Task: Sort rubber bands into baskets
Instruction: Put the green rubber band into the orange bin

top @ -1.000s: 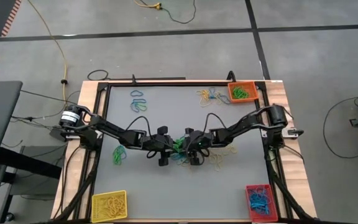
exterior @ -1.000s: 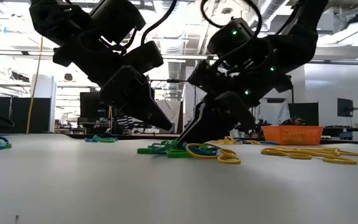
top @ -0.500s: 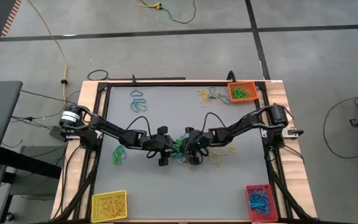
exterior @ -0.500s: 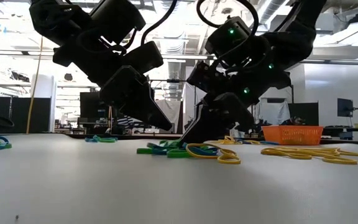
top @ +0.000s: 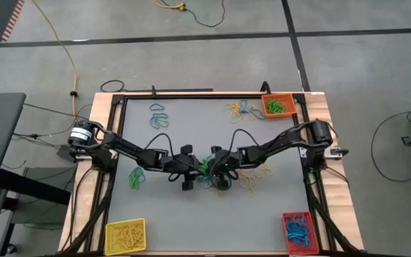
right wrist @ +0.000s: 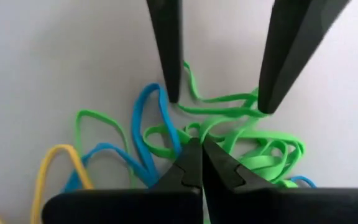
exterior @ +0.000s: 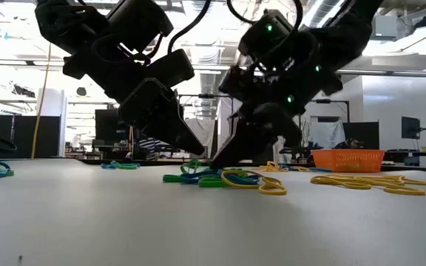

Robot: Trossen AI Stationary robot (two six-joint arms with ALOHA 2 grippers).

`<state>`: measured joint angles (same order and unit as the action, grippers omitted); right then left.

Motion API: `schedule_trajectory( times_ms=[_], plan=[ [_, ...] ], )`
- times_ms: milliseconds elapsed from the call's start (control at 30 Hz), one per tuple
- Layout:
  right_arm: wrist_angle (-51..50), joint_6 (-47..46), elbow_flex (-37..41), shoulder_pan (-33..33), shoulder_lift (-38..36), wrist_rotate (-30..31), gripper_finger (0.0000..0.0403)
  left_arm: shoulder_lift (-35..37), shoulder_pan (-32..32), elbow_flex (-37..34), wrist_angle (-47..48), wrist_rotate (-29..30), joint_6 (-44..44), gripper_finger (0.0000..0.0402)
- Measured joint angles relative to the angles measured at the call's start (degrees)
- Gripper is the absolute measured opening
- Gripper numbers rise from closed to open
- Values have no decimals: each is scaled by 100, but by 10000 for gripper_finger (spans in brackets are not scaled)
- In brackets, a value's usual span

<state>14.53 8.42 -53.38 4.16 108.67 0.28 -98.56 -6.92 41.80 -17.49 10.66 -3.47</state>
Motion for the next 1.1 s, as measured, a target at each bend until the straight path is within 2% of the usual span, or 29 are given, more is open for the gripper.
schedule_trajectory(
  times_ms=[367,433,633,867,967,1100],
  plan=[
    [-1250,113,-57,82,-1411,169,25,0,0,0,2,2,36,185],
    [-1620,113,-57,93,-1677,442,25,0,0,0,3,2,32,185],
    [-2871,-59,-57,121,-2350,1815,25,0,0,0,4,-10,27,185],
    [-4021,-391,-57,-110,-2921,2864,25,0,0,0,4,-33,25,185],
    [-4398,-485,-57,-312,-3142,3188,25,0,0,0,4,-35,23,185],
    [-4779,-568,-57,-722,-3411,3304,25,0,0,0,4,-35,22,185]
  ],
)
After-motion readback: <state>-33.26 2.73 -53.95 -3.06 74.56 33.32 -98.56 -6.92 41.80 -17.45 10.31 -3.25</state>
